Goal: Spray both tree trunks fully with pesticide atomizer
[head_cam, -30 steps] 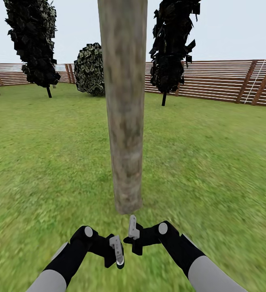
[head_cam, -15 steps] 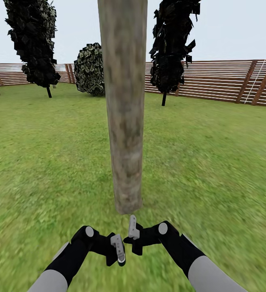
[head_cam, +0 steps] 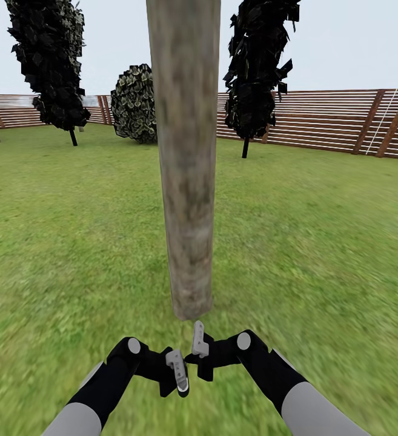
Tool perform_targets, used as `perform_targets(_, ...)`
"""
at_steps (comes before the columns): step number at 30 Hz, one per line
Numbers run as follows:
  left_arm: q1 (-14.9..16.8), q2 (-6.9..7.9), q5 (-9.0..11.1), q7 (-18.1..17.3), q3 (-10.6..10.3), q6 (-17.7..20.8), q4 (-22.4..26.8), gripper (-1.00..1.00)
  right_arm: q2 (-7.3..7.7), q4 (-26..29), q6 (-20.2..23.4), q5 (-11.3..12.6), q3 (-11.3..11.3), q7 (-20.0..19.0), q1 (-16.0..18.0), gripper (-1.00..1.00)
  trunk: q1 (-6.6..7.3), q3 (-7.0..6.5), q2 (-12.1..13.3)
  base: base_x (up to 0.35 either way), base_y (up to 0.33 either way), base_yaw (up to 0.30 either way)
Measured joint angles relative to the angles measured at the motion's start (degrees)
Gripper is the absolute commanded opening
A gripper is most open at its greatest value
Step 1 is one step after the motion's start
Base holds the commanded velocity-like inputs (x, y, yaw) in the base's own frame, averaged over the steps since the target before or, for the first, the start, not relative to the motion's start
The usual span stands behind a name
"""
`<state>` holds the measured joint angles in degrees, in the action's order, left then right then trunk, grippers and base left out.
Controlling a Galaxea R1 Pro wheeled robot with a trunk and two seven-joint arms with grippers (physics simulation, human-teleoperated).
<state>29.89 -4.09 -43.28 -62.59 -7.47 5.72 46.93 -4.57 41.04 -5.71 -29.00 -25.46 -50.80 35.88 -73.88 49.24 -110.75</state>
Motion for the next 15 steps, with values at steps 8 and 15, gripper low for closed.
perform_targets(8,0.00,0.14,-0.06,0.00,0.00,0.00,-0.07,-1.00,0.00,-0.04,0.00,0.00,0.06,0.00,-0.02,-1.00,0.00,0.00,0.00,0.000,0.000,0.000)
perform_targets(15,0.06,1.00,-0.77,-0.08,0.08,0.13,-0.09,-1.00,0.00,-0.08,0.00,-0.08,0.06,0.00,-0.02,-1.00,0.00,0.00,0.00,0.000,0.000,0.000)
